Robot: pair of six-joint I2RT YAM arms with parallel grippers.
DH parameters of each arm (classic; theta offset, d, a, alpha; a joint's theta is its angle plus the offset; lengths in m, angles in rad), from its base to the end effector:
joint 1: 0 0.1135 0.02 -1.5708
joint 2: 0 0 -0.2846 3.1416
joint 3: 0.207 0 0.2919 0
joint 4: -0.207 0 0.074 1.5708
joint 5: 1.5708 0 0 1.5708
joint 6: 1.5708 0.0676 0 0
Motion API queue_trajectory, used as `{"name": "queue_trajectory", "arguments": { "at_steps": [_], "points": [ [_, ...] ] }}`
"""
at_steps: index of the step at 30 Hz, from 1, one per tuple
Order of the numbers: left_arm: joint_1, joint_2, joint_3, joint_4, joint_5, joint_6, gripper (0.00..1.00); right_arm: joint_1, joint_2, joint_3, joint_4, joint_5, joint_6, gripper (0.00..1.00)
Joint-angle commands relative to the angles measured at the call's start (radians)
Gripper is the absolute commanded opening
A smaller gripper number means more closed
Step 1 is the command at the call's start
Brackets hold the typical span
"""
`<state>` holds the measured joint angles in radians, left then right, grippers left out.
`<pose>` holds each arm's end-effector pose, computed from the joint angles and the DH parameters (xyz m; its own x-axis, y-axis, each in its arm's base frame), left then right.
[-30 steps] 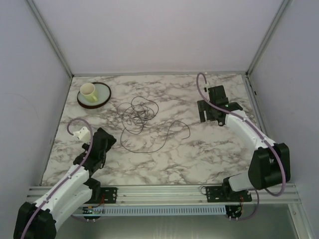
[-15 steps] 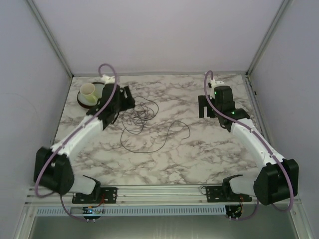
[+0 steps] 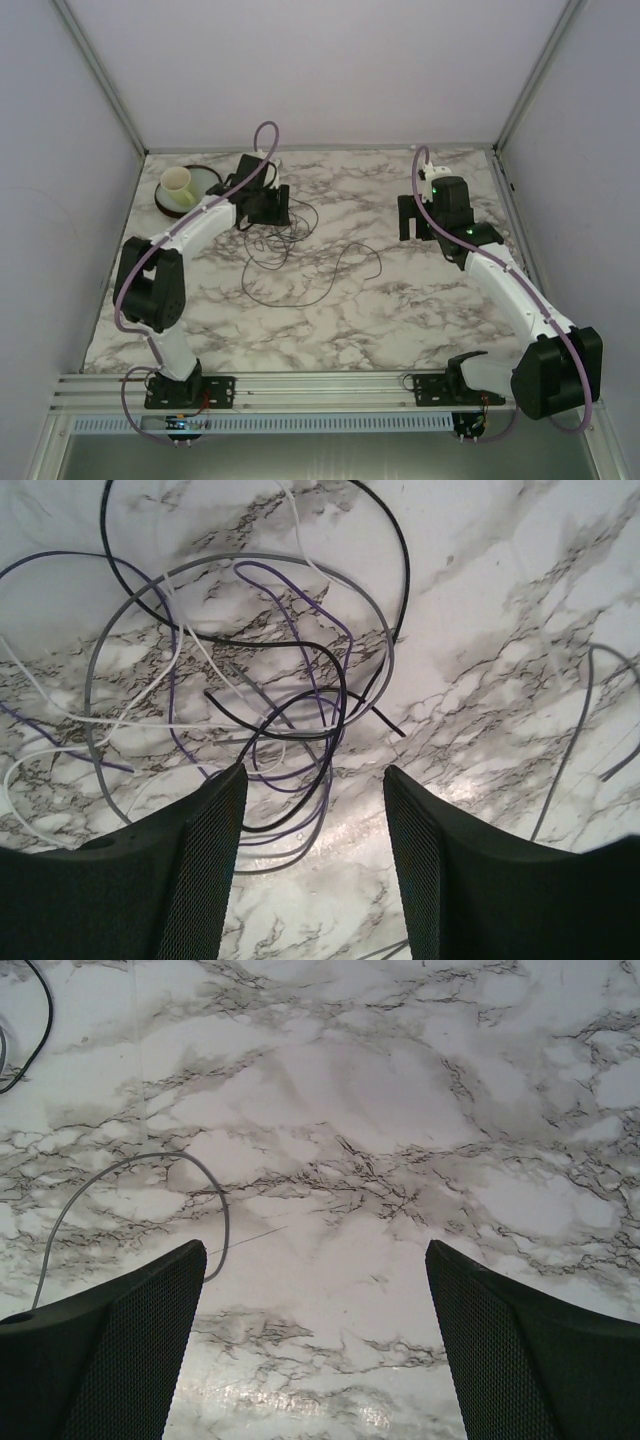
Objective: Zip-tie the wires
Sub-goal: Untie the cable at the center of the board.
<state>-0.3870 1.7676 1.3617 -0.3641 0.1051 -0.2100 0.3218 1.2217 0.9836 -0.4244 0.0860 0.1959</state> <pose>0.4263 -0.1814 0.2366 -0.7233 0.0709 -0.6869 0.3009 0.9277 -0.2211 0.3110 0.0976 0.2849 -0.6212 -0.0027 -0.7837 -0.1325 0.9860 0.1017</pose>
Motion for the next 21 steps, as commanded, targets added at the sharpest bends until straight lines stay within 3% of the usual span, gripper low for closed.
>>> {"name": "queue_trajectory", "arguments": {
  "at_steps": [1, 12, 14, 16, 21],
  "points": [
    [0.000, 0.051, 0.058, -0.078, 0.042, 0.056, 0.55, -0.003, -0.021, 0.004, 0.024, -0.019, 0.021, 0.90],
    [-0.013, 0.125, 0.068, -0.088, 0.051, 0.090, 0.30, -0.002, -0.018, 0.004, 0.025, -0.027, 0.030, 0.91],
    [-0.013, 0.128, 0.070, -0.089, 0.058, 0.091, 0.20, -0.003, -0.017, 0.004, 0.026, -0.026, 0.030, 0.91],
    [-0.012, 0.123, 0.081, -0.095, 0.049, 0.089, 0.02, -0.003, -0.017, 0.005, 0.024, -0.025, 0.030, 0.91],
    [-0.010, 0.059, 0.168, -0.127, -0.060, 0.057, 0.00, -0.003, -0.023, 0.010, 0.033, -0.038, 0.032, 0.91]
  ]
}}
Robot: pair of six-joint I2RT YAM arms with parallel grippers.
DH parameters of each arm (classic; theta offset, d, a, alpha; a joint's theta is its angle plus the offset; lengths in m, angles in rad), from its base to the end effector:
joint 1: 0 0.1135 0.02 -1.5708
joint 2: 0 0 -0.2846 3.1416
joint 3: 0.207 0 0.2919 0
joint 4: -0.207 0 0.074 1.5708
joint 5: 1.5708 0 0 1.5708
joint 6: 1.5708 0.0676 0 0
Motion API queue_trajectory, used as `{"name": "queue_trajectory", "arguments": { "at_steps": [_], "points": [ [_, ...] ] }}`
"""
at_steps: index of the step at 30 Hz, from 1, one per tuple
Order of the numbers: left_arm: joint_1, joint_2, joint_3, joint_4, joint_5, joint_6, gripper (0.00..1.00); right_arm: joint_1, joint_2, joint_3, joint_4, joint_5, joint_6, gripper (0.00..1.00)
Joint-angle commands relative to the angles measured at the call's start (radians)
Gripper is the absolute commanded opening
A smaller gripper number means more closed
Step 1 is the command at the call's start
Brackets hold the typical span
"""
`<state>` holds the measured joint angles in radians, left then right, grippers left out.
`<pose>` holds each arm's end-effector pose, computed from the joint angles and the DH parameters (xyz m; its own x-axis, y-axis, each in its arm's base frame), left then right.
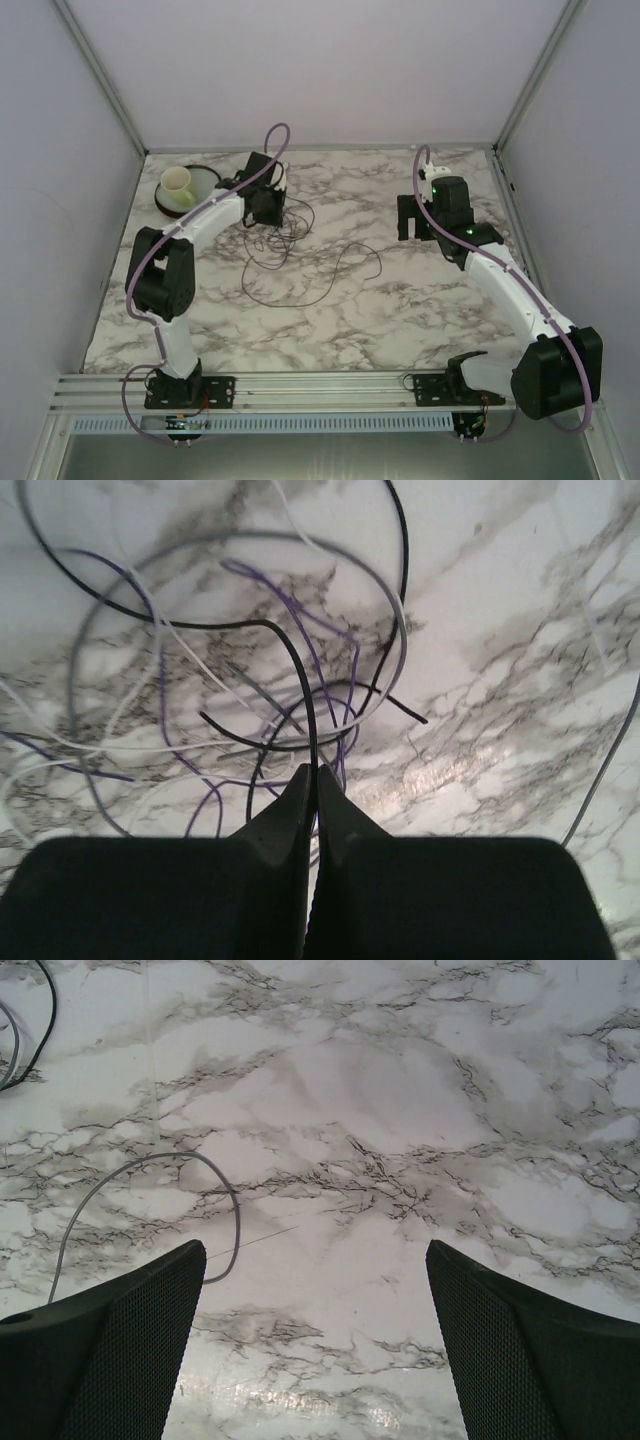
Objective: Zip-tie the wires
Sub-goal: Untie the cable at the center of the board.
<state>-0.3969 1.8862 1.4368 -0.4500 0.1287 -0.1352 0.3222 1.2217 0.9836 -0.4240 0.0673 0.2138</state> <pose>0.4388 -0.1933 0.2036 -0.7771 0.1808 -0.6029 0.3555 0.9165 -0.1834 0.3106 0.0989 0.2849 -0.6262 0.0141 -0.7795 -0.1358 0.9826 0.1269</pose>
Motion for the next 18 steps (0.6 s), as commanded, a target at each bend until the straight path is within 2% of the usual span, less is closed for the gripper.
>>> {"name": "queue_trajectory", "arguments": {
  "at_steps": [1, 8, 13, 18],
  "points": [
    [0.002, -0.079, 0.120, -0.052, -0.116, -0.028, 0.00, -0.002, -0.025, 0.010, 0.042, -0.028, 0.017, 0.91],
    [0.019, -0.226, 0.281, 0.004, -0.154, -0.143, 0.00, 0.009, -0.041, -0.007, 0.164, -0.149, 0.060, 0.91],
    [0.023, -0.292, 0.344, 0.097, -0.113, -0.246, 0.00, 0.048, -0.015, -0.003, 0.401, -0.365, 0.137, 0.91],
    [0.029, -0.338, 0.346, 0.193, -0.092, -0.359, 0.00, 0.140, 0.061, 0.052, 0.644, -0.500, 0.106, 0.90]
  ]
}}
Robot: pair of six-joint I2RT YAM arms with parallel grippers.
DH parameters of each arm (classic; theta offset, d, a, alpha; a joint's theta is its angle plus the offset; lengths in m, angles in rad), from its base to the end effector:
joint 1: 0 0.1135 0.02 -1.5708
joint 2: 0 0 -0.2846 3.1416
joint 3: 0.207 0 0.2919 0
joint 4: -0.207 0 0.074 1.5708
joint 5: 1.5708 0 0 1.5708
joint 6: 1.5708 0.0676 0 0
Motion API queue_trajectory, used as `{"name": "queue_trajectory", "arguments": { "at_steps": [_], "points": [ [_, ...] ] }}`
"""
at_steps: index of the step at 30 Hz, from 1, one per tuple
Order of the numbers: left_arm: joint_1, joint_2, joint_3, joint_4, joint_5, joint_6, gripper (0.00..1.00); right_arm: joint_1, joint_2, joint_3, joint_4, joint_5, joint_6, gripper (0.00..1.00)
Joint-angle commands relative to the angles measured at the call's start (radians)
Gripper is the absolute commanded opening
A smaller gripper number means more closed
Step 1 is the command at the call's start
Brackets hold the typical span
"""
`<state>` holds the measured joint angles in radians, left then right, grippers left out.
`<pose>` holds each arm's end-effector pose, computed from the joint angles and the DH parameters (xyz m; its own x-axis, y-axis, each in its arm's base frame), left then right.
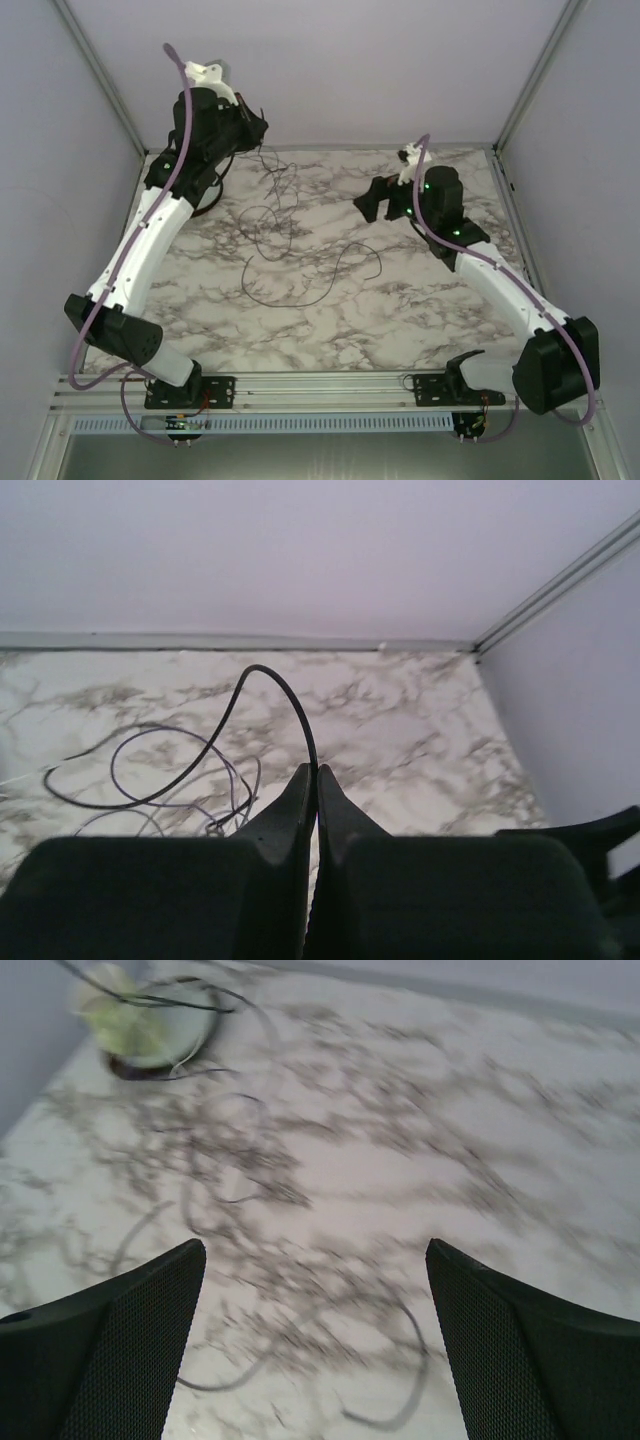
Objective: Zip-tie the wires
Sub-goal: Untie the cable at the center of the board.
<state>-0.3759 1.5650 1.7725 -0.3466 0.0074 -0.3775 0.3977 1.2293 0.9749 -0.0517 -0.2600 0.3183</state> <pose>0.3959 -0.1568 0.4960 -0.2577 -0.2945 -0.9202 0.3001 0.8809 -0.3660 0.3151 0.1512 0.3258 -0.4517 0.1383 -0.8814 -0.4832 0.7926 0.3720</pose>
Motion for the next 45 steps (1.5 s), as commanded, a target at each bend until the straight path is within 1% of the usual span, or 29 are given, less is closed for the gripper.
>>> {"name": "queue_trajectory", "arguments": {
  "at_steps": [1, 6, 10, 13, 16, 21, 25, 32, 34, 35, 39, 45],
  "points": [
    [0.009, -0.021, 0.013, 0.099, 0.030, -0.132, 0.00, 0.085, 0.077, 0.079, 0.310, -0.195, -0.014, 0.91],
    [0.011, -0.036, -0.009, 0.141, 0.024, -0.192, 0.00, 0.170, 0.229, 0.196, 0.493, -0.261, -0.066, 0.91],
    [0.012, -0.044, -0.030, 0.164, 0.030, -0.217, 0.00, 0.208, 0.357, 0.290, 0.620, -0.314, -0.061, 0.92],
    [0.012, -0.046, -0.035, 0.164, 0.033, -0.226, 0.00, 0.231, 0.449, 0.386, 0.636, -0.357, -0.055, 0.92],
    [0.012, -0.047, -0.046, 0.170, 0.045, -0.236, 0.00, 0.254, 0.514, 0.445, 0.639, -0.382, -0.054, 0.92],
    [0.012, -0.053, -0.065, 0.175, 0.047, -0.240, 0.00, 0.277, 0.559, 0.481, 0.642, -0.375, -0.085, 0.92],
    [0.012, -0.054, -0.086, 0.193, 0.073, -0.257, 0.00, 0.286, 0.592, 0.499, 0.689, -0.375, -0.093, 0.92],
    [0.012, -0.068, -0.081, 0.211, 0.084, -0.270, 0.00, 0.285, 0.726, 0.604, 0.698, -0.357, -0.097, 0.92],
    [0.014, -0.075, -0.072, 0.204, 0.072, -0.265, 0.00, 0.284, 0.763, 0.622, 0.693, -0.345, -0.093, 0.90],
    [0.014, -0.077, -0.068, 0.201, 0.067, -0.261, 0.00, 0.283, 0.778, 0.627, 0.690, -0.345, -0.090, 0.87],
    [0.033, -0.077, -0.024, 0.179, 0.046, -0.242, 0.00, 0.282, 0.817, 0.600, 0.677, -0.342, -0.065, 0.73],
    [0.096, -0.072, 0.092, 0.146, 0.015, -0.213, 0.00, 0.272, 0.830, 0.505, 0.675, -0.292, -0.050, 0.69]
  ]
}}
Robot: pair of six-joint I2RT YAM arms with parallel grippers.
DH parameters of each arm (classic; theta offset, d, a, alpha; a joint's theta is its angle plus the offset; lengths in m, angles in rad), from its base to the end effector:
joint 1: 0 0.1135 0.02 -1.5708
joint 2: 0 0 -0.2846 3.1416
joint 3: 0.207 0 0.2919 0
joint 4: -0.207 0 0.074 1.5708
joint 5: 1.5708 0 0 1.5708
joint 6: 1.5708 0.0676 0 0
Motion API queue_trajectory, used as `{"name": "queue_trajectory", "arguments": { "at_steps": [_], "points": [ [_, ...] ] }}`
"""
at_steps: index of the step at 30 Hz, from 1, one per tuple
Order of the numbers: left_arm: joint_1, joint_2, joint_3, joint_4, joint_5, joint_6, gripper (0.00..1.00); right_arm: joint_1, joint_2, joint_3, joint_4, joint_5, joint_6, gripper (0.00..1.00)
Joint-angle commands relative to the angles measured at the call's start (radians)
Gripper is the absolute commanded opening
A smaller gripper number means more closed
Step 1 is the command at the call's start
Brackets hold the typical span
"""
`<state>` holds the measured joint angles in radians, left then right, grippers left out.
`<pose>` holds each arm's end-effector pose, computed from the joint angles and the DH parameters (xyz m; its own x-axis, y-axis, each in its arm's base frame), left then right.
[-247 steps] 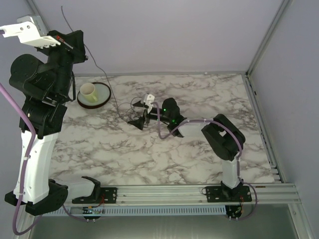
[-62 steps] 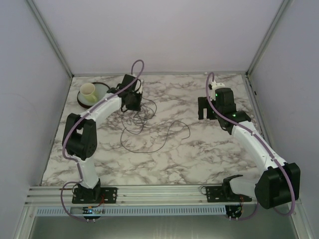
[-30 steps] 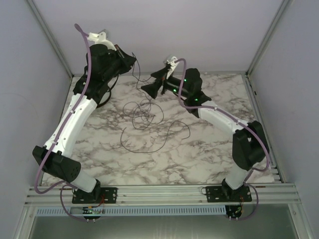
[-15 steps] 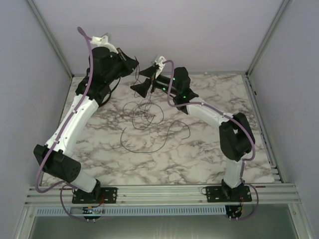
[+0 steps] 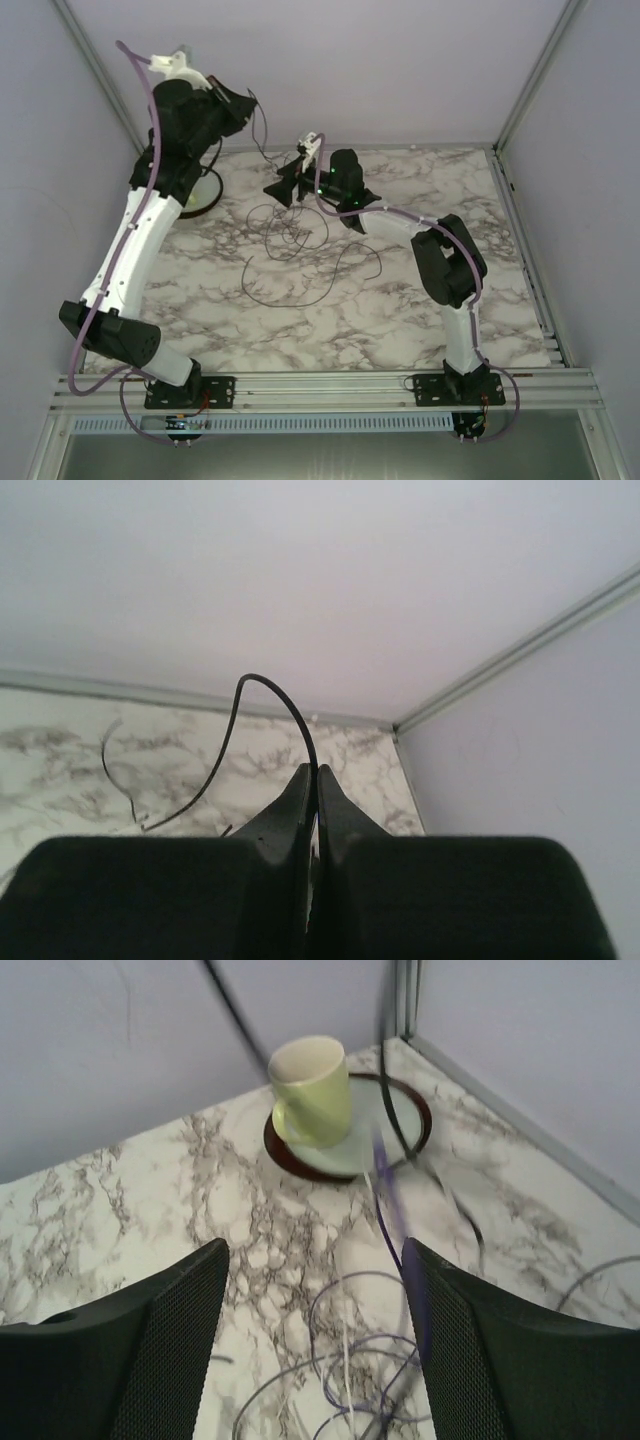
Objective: Zip-tie the wires
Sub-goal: Untie the cable at the center of the board.
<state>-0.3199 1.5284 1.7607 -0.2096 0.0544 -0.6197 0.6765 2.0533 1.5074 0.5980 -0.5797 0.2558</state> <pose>0.3914 -0.1336 0.5252 -0.1948 -0.5464 -0.8146 0.3101 0.7535 -0.5796 0.4117 0.3780 0.2754 -0.2012 0.1100 -0.9734 -0.9297 0.2916 0.2251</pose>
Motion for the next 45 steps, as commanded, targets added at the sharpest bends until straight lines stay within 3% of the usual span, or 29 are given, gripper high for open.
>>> {"name": "queue_trajectory", "arguments": {
  "at_steps": [1, 5, 11, 17, 18, 23, 26, 33, 37, 40, 45],
  "points": [
    [0.049, -0.033, 0.128, 0.000, -0.038, 0.034, 0.00, -0.011, 0.009, -0.038, 0.021, 0.042, 0.014, 0.69],
    [0.087, -0.040, 0.187, -0.006, -0.044, 0.038, 0.00, -0.032, 0.036, -0.047, 0.004, 0.080, 0.028, 0.69],
    [0.110, -0.062, 0.189, -0.002, -0.028, 0.026, 0.00, -0.078, 0.085, 0.015, -0.045, 0.130, 0.088, 0.55],
    [0.117, -0.048, 0.166, -0.001, 0.005, 0.011, 0.00, -0.092, 0.048, 0.005, -0.115, 0.146, 0.037, 0.54],
    [0.117, -0.047, 0.162, 0.003, 0.004, 0.011, 0.00, -0.094, 0.040, -0.002, -0.126, 0.146, 0.030, 0.56],
    [0.120, -0.026, 0.157, 0.007, -0.002, 0.008, 0.00, -0.103, -0.049, -0.095, -0.108, 0.069, -0.020, 0.85],
    [0.120, -0.015, 0.151, 0.009, 0.003, 0.005, 0.00, -0.104, -0.133, -0.200, -0.041, 0.062, -0.048, 0.99],
    [0.121, -0.010, 0.119, 0.032, 0.037, -0.014, 0.00, -0.110, -0.302, -0.471, 0.188, 0.015, -0.102, 0.99],
    [0.119, 0.001, 0.105, 0.050, 0.082, -0.040, 0.00, -0.111, -0.325, -0.631, 0.547, -0.048, -0.090, 0.99],
    [0.119, 0.006, 0.089, 0.078, 0.132, -0.071, 0.00, -0.111, -0.277, -0.643, 0.711, -0.078, -0.051, 0.99],
    [0.114, 0.001, 0.067, 0.094, 0.180, -0.101, 0.00, -0.106, -0.168, -0.511, 0.785, -0.094, 0.006, 0.99]
  ]
}}
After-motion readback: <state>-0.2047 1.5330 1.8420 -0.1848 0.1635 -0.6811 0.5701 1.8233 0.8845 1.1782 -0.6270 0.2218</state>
